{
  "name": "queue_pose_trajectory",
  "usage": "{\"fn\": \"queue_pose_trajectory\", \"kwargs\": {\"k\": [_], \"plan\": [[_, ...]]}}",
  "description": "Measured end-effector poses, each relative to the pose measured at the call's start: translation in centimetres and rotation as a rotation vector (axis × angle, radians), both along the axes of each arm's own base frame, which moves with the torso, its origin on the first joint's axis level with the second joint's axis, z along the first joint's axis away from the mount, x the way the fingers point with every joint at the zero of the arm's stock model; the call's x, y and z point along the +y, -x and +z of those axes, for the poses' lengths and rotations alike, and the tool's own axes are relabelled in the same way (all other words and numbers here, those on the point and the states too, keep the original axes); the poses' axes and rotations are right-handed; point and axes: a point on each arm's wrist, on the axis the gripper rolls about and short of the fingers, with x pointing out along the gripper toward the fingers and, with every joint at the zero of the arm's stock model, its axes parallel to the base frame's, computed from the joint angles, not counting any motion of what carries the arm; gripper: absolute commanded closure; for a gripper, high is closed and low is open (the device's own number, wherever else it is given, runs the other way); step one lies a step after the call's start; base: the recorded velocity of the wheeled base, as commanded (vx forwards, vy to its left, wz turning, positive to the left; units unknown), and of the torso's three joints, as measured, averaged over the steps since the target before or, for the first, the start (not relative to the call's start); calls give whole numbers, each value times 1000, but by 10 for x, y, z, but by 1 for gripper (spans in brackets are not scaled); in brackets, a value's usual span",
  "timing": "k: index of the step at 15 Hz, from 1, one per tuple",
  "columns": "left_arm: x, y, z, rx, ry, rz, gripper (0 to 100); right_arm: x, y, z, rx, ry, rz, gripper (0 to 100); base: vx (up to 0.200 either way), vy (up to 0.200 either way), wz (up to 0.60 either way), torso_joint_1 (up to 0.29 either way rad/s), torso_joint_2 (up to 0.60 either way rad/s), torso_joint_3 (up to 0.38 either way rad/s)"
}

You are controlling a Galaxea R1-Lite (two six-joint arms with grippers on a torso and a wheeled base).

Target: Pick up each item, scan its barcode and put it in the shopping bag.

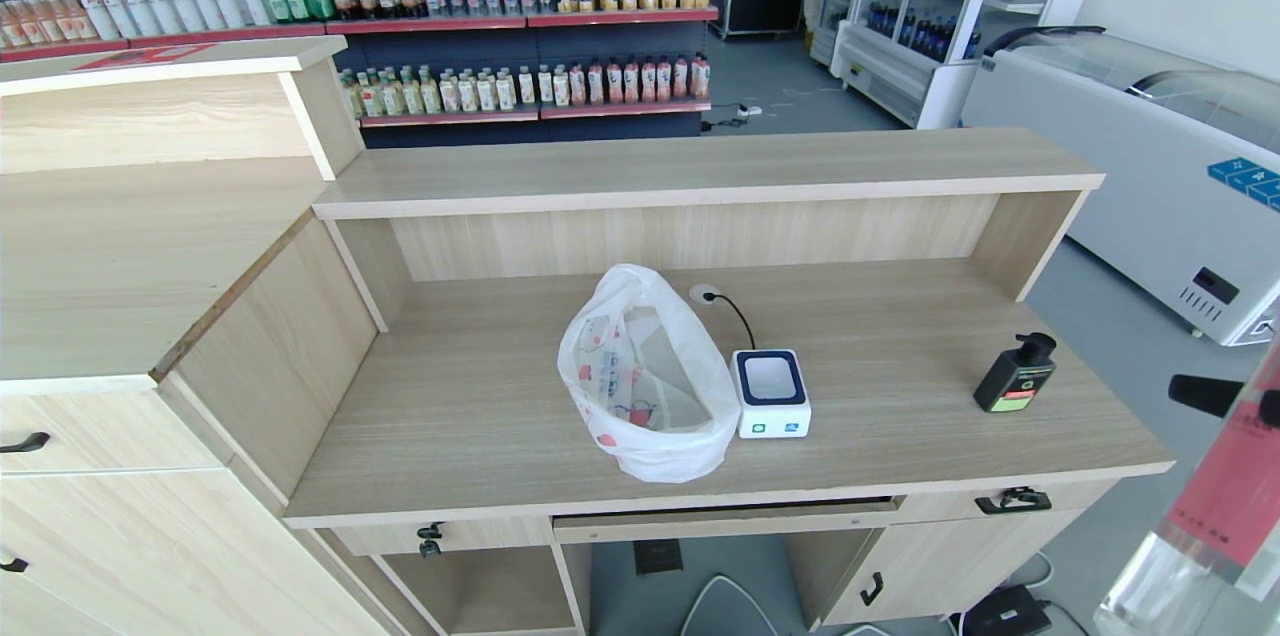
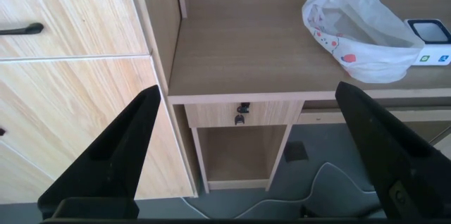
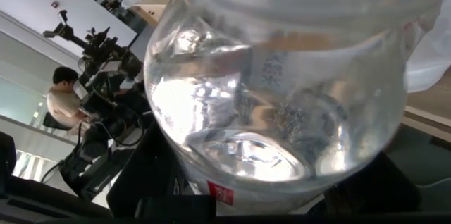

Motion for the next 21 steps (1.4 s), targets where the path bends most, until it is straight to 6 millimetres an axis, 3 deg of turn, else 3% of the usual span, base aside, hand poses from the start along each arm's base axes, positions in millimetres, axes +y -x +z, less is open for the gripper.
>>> {"fn": "queue_pose_trajectory", "kwargs": {"k": [21], "plan": [[0, 0, 0, 0, 0, 0, 0, -4, 1, 1, -16, 5, -42, 100, 0, 0, 0, 0, 0, 0]]}}
